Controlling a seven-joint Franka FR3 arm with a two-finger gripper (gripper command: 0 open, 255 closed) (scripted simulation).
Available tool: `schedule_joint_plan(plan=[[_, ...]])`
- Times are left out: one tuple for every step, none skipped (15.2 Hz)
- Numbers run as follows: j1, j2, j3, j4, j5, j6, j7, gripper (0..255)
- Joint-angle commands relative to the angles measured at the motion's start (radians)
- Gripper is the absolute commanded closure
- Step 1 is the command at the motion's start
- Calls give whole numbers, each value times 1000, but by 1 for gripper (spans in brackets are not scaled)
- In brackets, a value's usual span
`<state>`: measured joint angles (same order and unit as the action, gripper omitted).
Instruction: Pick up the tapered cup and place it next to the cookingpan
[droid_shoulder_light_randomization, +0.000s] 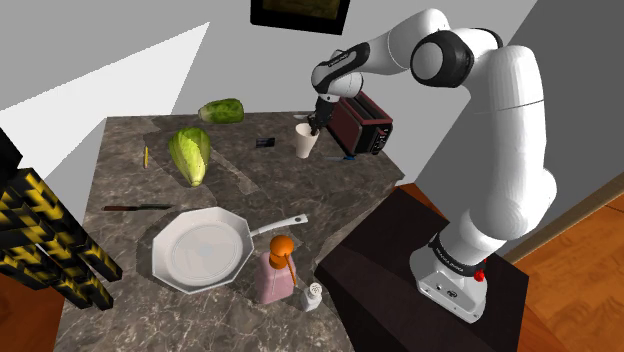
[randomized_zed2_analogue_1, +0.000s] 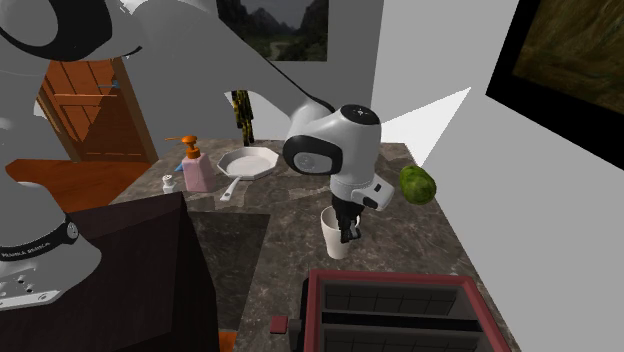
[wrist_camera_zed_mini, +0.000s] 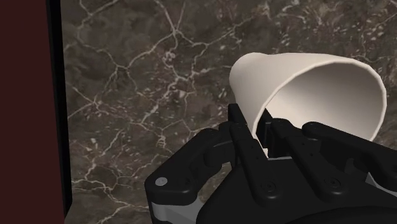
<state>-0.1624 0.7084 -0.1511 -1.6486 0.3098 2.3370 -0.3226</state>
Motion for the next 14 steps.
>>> schedule_joint_plan(plan=[[0,1,-1,0,0,0,0,255],[1,-9,-2,-1,-3,-8,2,255],[2,-18,-4,-2,-5,-17,4,255],[3,-27,-6,-3,-7,-25,7,255],[4,-36,-8,-3,-10,-33,9,255],[5,-45,-10,-3,-12,-42,11,255],[6,-53,-11,-3,-14,-50,14,255],[7,-62,-13,-3,-17,-59,16,255],[8,-70,-15,-3,-19,-68,18,255],[9,-79,-16,-2,-22,-77,21,255],[10,-87,-18,-1,-24,-86,23,255],[11,-95,-19,0,-26,-95,25,255],[12,-103,-21,2,-29,-104,28,255],[13,-111,-22,3,-31,-113,30,255]])
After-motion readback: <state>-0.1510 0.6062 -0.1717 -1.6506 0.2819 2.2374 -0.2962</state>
